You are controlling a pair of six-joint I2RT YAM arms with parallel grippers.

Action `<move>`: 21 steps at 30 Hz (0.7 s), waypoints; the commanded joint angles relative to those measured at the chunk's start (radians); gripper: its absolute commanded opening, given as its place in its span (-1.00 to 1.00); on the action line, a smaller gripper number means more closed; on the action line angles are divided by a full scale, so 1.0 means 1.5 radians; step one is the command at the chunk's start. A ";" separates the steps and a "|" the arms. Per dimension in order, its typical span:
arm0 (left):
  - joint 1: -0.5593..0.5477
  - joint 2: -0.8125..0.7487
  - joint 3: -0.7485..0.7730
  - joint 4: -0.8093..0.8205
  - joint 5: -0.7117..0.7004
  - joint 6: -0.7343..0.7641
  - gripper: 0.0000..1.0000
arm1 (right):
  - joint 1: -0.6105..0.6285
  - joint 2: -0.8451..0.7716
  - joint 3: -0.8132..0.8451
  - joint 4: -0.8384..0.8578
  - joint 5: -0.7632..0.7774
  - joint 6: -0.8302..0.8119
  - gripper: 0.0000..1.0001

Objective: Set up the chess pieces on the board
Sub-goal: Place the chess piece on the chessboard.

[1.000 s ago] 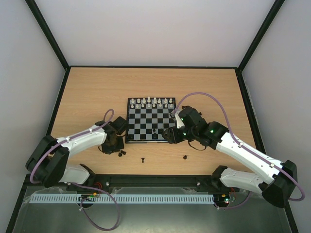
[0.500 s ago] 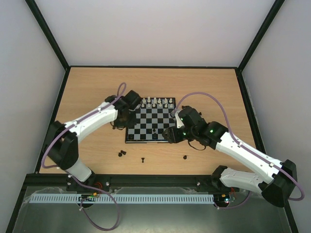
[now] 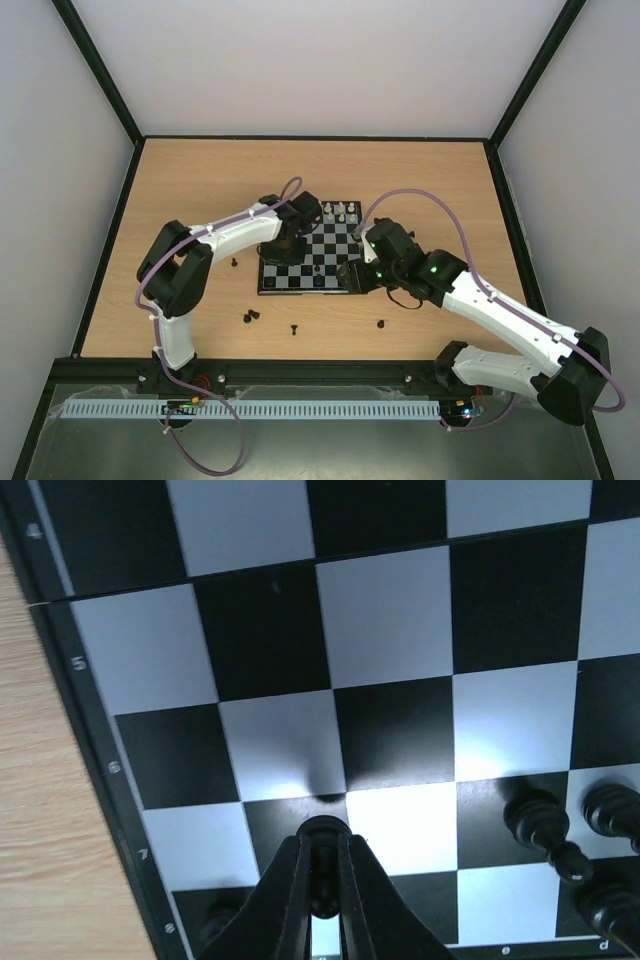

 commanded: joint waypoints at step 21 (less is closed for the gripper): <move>-0.039 0.048 0.020 0.022 0.022 -0.010 -0.77 | -0.004 -0.002 -0.005 -0.013 -0.005 -0.008 0.22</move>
